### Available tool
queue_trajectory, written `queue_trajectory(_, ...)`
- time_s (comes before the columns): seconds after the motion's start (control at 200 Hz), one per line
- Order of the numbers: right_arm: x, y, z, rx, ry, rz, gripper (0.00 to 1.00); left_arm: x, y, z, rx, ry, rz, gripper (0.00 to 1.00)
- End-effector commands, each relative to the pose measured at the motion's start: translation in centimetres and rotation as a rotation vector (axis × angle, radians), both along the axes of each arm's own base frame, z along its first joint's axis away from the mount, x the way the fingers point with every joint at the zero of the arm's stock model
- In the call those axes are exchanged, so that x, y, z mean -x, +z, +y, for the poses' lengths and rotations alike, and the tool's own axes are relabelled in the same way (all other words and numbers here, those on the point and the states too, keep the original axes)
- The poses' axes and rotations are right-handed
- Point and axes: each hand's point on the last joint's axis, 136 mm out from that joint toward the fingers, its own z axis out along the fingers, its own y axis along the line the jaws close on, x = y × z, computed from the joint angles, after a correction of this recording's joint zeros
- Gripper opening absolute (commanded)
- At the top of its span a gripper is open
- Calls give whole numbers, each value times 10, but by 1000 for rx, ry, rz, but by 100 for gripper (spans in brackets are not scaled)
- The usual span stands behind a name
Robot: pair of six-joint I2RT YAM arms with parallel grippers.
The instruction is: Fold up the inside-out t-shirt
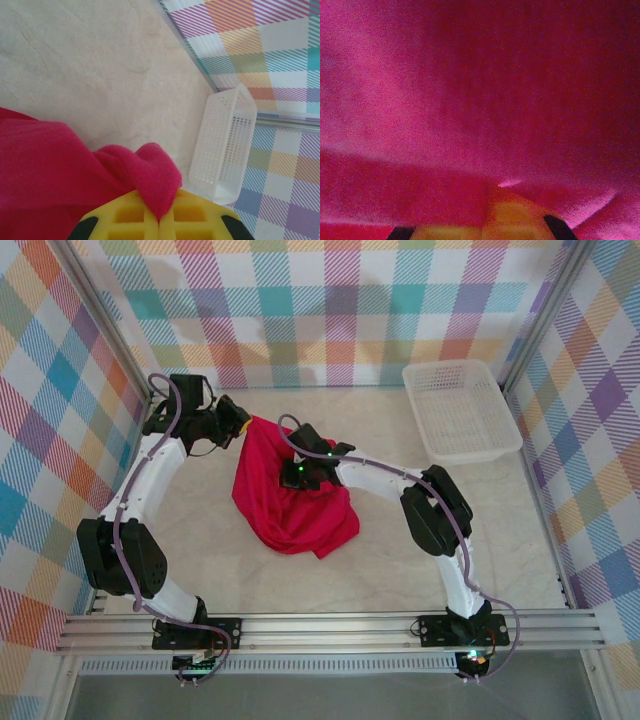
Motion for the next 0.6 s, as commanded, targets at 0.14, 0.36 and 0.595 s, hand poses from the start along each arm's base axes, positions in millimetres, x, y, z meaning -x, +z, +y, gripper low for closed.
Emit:
queue_trajectory(0.14, 12, 136, -26, -43, 80, -224, 0, 11, 21, 10, -126, -33, -50, 0)
queue_trajectory(0.36, 57, 301, -59, -275, 130, -453, 0, 12, 34, 5, -113, -66, -95, 0)
queue_trajectory(0.595, 48, 321, -72, -430, 102, -407, 0, 14, 25, -1, -108, -86, -70, 0)
